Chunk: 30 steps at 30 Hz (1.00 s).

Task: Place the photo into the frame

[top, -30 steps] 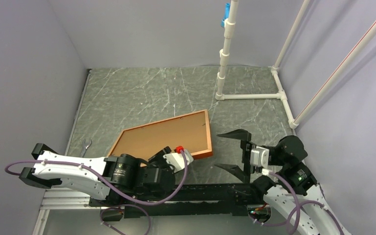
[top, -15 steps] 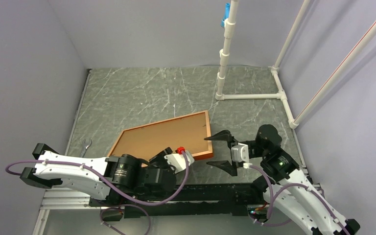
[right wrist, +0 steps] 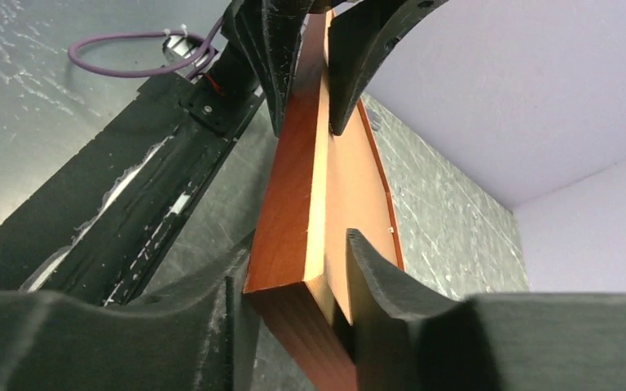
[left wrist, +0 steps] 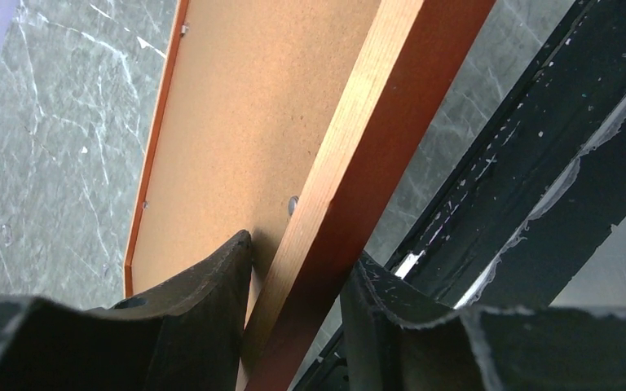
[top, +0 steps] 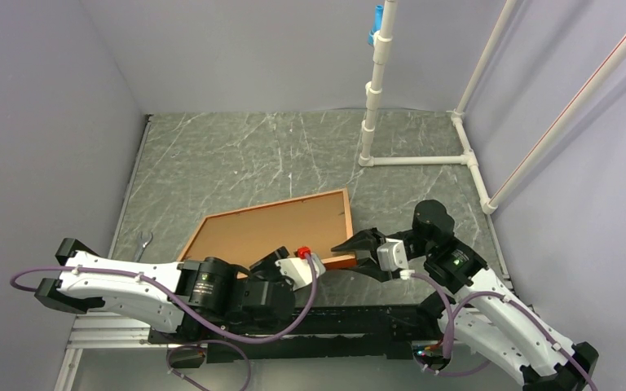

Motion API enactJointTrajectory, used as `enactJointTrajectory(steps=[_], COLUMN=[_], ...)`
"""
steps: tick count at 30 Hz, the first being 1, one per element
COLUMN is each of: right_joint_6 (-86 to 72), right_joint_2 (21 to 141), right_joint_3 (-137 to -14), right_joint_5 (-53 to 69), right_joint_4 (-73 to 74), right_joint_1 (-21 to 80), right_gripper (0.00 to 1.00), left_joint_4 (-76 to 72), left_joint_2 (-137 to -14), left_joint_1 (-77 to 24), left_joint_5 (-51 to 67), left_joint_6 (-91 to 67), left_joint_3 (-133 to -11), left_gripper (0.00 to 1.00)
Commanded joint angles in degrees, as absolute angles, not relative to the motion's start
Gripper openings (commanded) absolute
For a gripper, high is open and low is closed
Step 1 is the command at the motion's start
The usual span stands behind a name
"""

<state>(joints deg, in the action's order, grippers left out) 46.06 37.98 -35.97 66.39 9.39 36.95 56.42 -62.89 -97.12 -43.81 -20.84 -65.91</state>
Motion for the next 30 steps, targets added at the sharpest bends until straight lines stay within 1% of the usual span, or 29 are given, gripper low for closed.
enactJointTrajectory(steps=[1, 5, 6, 7, 11, 12, 19, 23, 26, 28, 30], right_joint_6=[46.11, 45.99, 46.09, 46.06, 44.14, 43.48, 35.94, 30.91, 24.61, 16.77, 11.44], right_joint_2=[38.85, 39.45, 39.47, 39.46, 38.89, 38.75, 39.29, 40.13, 40.42, 41.04, 42.29], right_joint_3=[-38.59, -39.33, -39.52, -39.55, -39.47, -39.47, -40.89, -41.14, -40.97, -40.96, -42.29], right_joint_5=[68.65, 67.26, 67.02, 66.81, 66.06, 65.9, 66.81, 67.51, 66.54, 64.46, 62.65], right_joint_4=[5.94, 6.99, 7.37, 7.61, 7.33, 7.44, 7.4, 5.75, 3.87, 0.92, 1.01], right_joint_1=[38.59, 39.12, 39.19, 39.24, 39.36, 39.37, 39.46, 39.35, 39.37, 39.37, 39.39], right_gripper=[0.33, 0.1, 0.05, 0.0, 0.0, 0.0, 0.0, 0.0, 0.0, 0.0, 0.0], left_joint_4=[50.07, 50.3, 50.35, 50.36, 50.06, 50.16, 52.09, 48.61, 45.77, 43.91, 41.89], left_joint_2=[-62.35, -62.51, -62.44, -62.36, -62.06, -62.07, -62.29, -60.59, -59.08, -58.02, -56.81], left_joint_1=[-97.32, -97.31, -97.35, -97.35, -97.36, -97.33, -97.35, -97.39, -97.31, -97.33, -97.3], left_joint_5=[-43.89, -43.95, -43.95, -43.95, -44.25, -44.43, -47.41, -49.05, -49.63, -49.83, -49.59], left_joint_6=[-25.11, -25.6, -25.63, -25.74, -25.92, -25.99, -25.6, -24.01, -23.17, -22.99, -22.58], left_joint_3=[-69.1, -69.17, -69.21, -69.12, -69.15, -69.44, -75.94, -78.78, -80.17, -80.28, -79.85], left_gripper=[0.44, 0.47, 0.5, 0.57, 0.91, 0.98, 1.0, 0.99, 0.99, 0.99, 0.99])
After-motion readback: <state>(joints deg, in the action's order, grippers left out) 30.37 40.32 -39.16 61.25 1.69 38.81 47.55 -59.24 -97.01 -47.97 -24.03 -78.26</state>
